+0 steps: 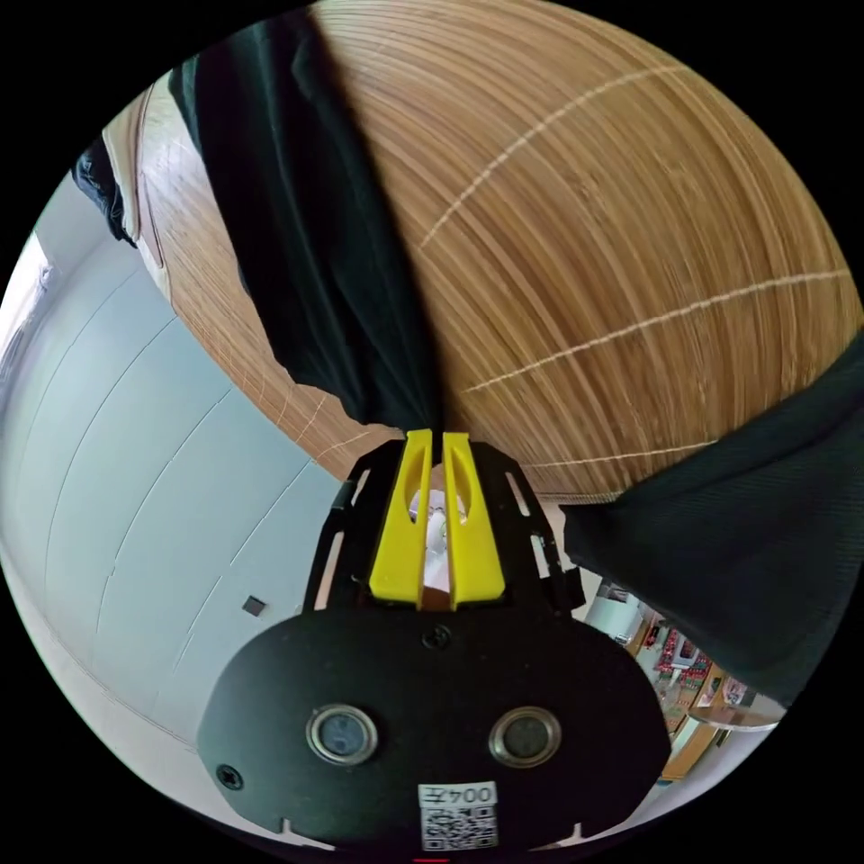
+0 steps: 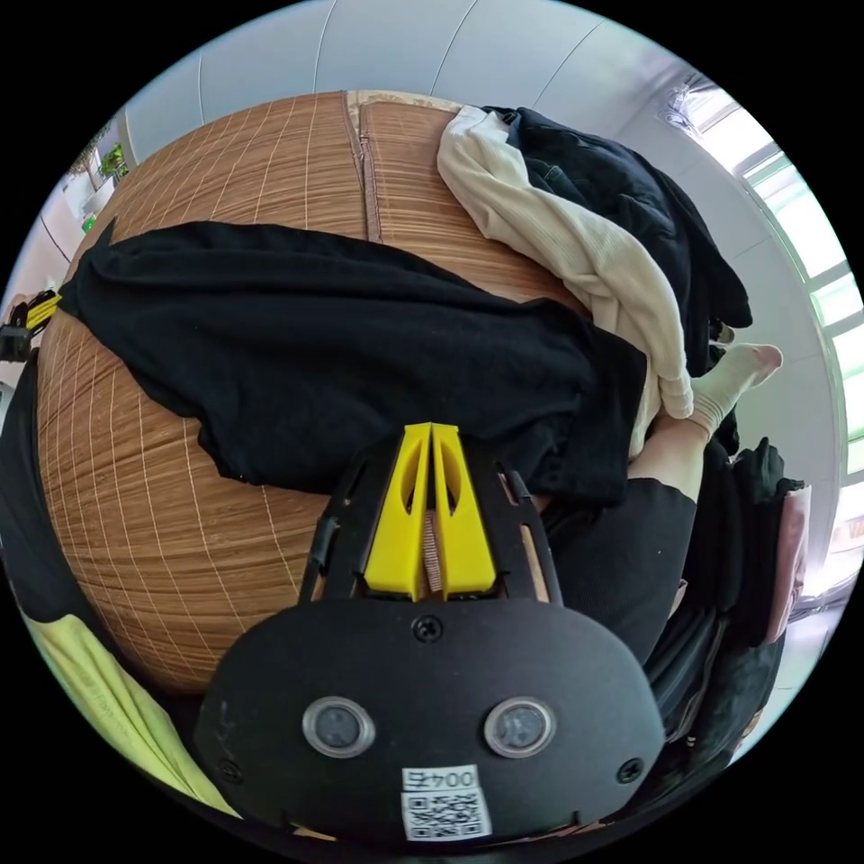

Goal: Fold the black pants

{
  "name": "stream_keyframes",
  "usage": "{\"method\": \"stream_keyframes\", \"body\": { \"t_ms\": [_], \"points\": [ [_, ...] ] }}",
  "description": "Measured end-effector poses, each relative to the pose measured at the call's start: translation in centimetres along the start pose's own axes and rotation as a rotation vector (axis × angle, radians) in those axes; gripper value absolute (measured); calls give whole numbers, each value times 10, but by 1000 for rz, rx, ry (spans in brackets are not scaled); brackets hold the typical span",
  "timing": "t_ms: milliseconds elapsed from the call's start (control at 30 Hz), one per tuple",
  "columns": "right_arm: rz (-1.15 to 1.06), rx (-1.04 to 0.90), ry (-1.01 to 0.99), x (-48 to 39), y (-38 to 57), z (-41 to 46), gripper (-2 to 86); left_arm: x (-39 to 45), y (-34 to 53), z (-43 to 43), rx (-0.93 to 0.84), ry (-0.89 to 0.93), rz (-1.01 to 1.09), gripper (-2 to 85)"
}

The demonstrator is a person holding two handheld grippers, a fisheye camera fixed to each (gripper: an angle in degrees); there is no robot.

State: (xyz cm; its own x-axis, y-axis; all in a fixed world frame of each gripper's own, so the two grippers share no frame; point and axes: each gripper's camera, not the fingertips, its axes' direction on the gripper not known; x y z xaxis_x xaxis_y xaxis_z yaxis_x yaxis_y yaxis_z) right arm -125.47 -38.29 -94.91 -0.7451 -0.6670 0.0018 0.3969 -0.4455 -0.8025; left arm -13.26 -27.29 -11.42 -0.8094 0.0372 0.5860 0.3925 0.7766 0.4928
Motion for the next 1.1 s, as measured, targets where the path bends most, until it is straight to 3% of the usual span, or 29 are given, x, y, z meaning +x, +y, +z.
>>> {"method": "stream_keyframes", "body": {
  "t_ms": [100, 200, 400, 467, 533, 600, 667, 733, 867, 1100],
  "points": [
    [-18, -19, -12, -6, -12, -6, -4, 28, 21, 0, -58, -87, -75, 44],
    [-55, 0, 21, -15, -21, -16, 0, 23, 43, -10, -57, -46, -190, 60],
    [16, 148, 6, -16, -26, -58, 43, -16, 146, -25, -149, 140, -747, 54],
    [27, 254, 16, -21, -25, -84, 40, -31, 206, -27, -140, 343, -1139, 34],
    [-19, 357, -23, -38, -29, -117, 27, -35, 257, -26, 29, 635, -1502, 22],
    [-39, 419, -111, -54, -39, -139, 19, -22, 305, -7, 414, 1067, -1852, 13],
    [-55, 473, -243, -75, -54, -160, 22, -17, 317, 10, 555, 1242, -1946, 9],
    [-133, 516, -384, -118, -86, -183, 32, -28, 313, 9, 381, 1127, -1872, 8],
    [-308, 486, -487, -208, -153, -216, 41, -42, 265, -12, 25, 694, -1435, 12],
    [-621, 399, -514, -408, -304, -257, 50, -32, 254, -35, 97, 592, -1166, 58]
  ]
}}
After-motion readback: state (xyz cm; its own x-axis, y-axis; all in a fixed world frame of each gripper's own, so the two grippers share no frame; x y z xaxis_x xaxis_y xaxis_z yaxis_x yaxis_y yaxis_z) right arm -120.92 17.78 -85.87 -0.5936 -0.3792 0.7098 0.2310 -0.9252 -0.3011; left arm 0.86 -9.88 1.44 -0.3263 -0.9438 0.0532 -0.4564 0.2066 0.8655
